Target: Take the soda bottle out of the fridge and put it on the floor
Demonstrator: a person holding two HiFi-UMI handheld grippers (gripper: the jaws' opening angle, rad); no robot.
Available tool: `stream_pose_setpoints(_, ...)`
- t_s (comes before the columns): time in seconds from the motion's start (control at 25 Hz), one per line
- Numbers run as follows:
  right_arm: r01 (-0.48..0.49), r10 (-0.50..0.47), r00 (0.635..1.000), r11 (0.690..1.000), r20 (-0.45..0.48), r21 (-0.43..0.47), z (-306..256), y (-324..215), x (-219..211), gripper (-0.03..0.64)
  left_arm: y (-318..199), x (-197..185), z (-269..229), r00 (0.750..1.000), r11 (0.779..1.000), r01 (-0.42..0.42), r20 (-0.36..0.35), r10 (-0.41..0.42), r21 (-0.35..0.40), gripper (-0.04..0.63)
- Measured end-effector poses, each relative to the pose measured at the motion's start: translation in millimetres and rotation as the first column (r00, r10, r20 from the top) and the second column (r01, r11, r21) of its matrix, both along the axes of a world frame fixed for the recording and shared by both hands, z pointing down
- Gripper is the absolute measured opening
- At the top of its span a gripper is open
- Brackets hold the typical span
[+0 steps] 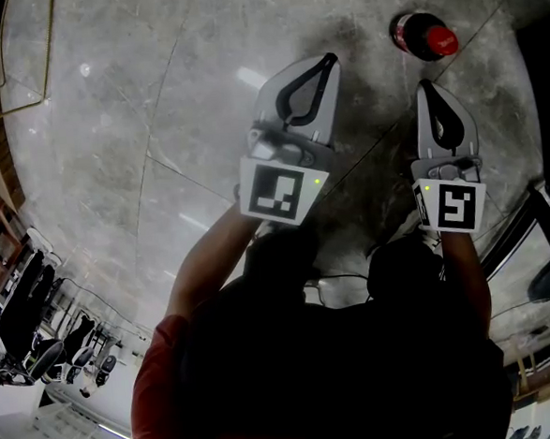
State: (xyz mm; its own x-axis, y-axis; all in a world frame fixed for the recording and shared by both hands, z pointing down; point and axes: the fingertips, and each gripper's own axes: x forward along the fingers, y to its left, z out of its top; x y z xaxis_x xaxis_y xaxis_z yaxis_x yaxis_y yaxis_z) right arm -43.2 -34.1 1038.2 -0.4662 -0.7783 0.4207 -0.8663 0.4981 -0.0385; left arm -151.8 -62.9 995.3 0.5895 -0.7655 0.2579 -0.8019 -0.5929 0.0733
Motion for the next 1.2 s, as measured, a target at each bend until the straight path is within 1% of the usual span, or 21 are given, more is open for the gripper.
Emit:
stream_pose_setpoints(0.32,-0.015,0.015,1.0,1.0,0.0,0.002,-3,-2,-1,0.002,2,1,4,1.0,1.0,-0.006,0.005,0.006,-0.018,-0.002)
stream_pose_setpoints(0.48,0.036,-0.036,0.999,0.999,-0.005,0.012,-12,1,-6,0.002,8,6,7,0.998,0.999,-0.047,0.042,0.048,-0.022,-0.002)
stream_pose_setpoints(0.6,0.018,-0.018,1.0,1.0,-0.02,0.003,-22,2,3,0.002,17,11,10,0.996,0.997,-0.061,0.06,0.064,-0.05,-0.002)
stream_pose_setpoints(0.68,-0.001,0.001,1.0,1.0,-0.029,-0.003,-37,4,9,0.002,23,16,3,0.995,0.994,-0.078,0.064,0.082,-0.072,-0.002)
stream_pose_setpoints(0.84,0.025,-0.025,0.999,1.0,-0.044,0.003,-85,18,3,0.002,38,22,-44,0.977,0.982,-0.173,0.108,0.181,-0.078,-0.002)
stream_pose_setpoints(0.92,0.018,-0.019,0.999,1.0,-0.049,-0.016,-116,31,6,0.002,48,23,-74,0.969,0.975,-0.2,0.129,0.211,-0.094,-0.002)
stream_pose_setpoints(1.0,-0.009,0.007,0.999,0.999,-0.051,-0.046,-149,39,15,0.002,53,23,-109,0.966,0.974,-0.199,0.143,0.214,-0.11,-0.002)
stream_pose_setpoints(1.08,-0.058,0.055,0.998,0.996,-0.033,-0.069,-184,42,26,0.002,52,25,-147,0.968,0.977,-0.183,0.153,0.199,-0.113,-0.002)
stream_pose_setpoints(1.2,-0.14,0.138,0.99,0.985,-0.024,-0.101,-245,49,43,0.002,50,33,-212,0.971,0.978,-0.176,0.143,0.19,-0.108,-0.002)
